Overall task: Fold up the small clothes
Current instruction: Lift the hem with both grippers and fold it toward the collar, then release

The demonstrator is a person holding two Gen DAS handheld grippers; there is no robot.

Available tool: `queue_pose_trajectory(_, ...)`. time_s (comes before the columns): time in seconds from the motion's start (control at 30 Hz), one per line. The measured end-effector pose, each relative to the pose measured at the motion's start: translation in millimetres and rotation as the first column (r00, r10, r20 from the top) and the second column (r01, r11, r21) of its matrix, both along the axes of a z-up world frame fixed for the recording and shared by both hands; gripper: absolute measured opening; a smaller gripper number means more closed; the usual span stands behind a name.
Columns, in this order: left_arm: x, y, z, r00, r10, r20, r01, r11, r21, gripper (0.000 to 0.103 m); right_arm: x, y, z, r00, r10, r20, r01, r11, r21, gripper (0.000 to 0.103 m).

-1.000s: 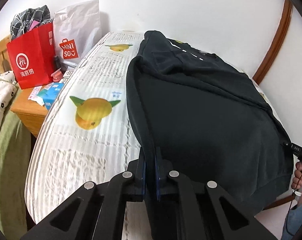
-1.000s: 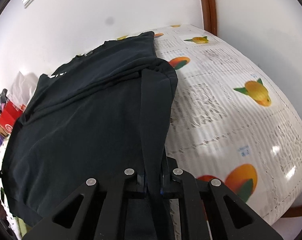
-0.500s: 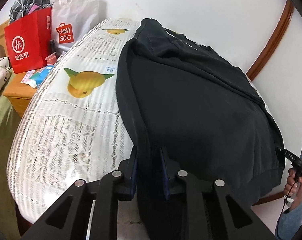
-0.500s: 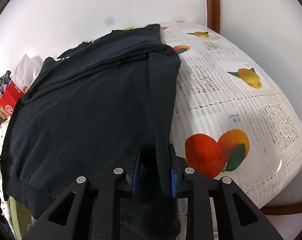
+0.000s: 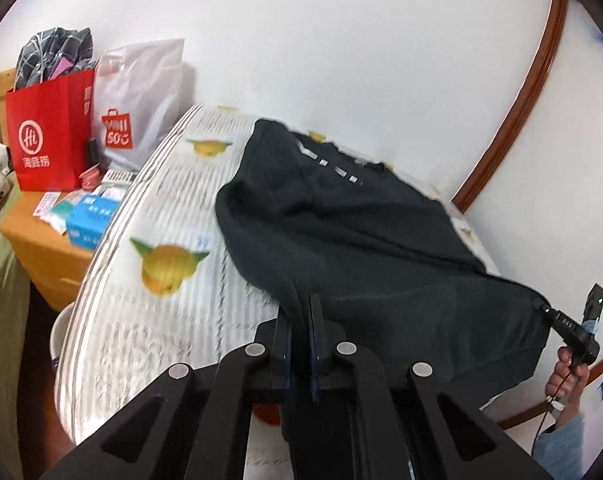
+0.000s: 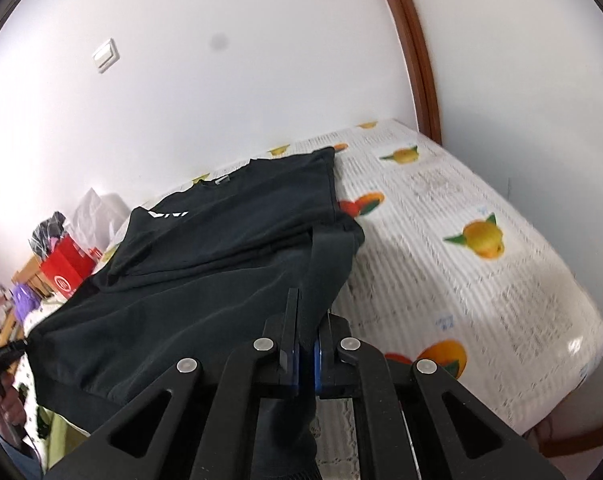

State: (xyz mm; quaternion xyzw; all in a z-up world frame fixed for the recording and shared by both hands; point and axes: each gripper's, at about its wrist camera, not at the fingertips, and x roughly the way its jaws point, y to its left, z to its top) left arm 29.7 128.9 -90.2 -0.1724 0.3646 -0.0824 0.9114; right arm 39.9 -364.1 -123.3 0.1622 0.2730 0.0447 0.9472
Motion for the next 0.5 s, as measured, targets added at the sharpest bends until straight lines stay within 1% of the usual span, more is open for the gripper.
queue_pose_trajectory(0.07,9.0,-1.5,6.9,1.0,-0.007,0.019,0.007,1.0,0.001,0.006,6.8,2.9,10.3,1.0,0.014,0.025,-0.014,1.0,0.013,0.004)
queue_pose_trajectory(0.13,22.5,-2.7,13.6,0.999,-0.005,0.04,0.003,0.999,0.046,0.006,13.3,6.5,19.5,0.999,0.015,0.046,-0.015,1.0,0.007,0.004)
queue_pose_trajectory(0.2,37.4,-1.1,20.0,0.998,-0.008,0.056,0.005,0.999,0.053,0.006,25.0,9.6,28.0,0.998,0.01,0.06,-0.01,1.0,-0.005,0.004)
queue_pose_trajectory(0.27,55.2,2.7,26.7,0.997,-0.008,0.075,0.005,0.999,0.049,0.006,43.1,8.3,37.4,0.997,0.009,0.073,-0.01,1.0,0.01,0.004)
queue_pose_trajectory(0.33,75.2,4.0,31.7,0.996,0.001,0.089,-0.007,0.998,0.062,0.006,58.6,8.0,46.8,0.996,0.01,0.089,-0.012,1.0,0.025,0.004)
queue_pose_trajectory(0.4,96.1,4.6,33.9,0.996,0.016,0.084,-0.023,0.997,0.077,0.006,79.6,9.3,57.5,0.995,0.007,0.102,-0.009,1.0,0.018,0.004)
queue_pose_trajectory(0.43,111.2,6.1,33.8,0.998,0.03,0.064,-0.035,0.996,0.082,0.006,87.3,9.6,61.3,0.994,0.006,0.106,-0.008,1.0,0.017,0.004)
queue_pose_trajectory(0.5,132.8,10.4,33.2,0.997,0.046,0.054,-0.049,0.997,0.063,0.006,107.3,7.9,68.3,0.993,0.003,0.121,-0.007,0.999,0.036,0.004)
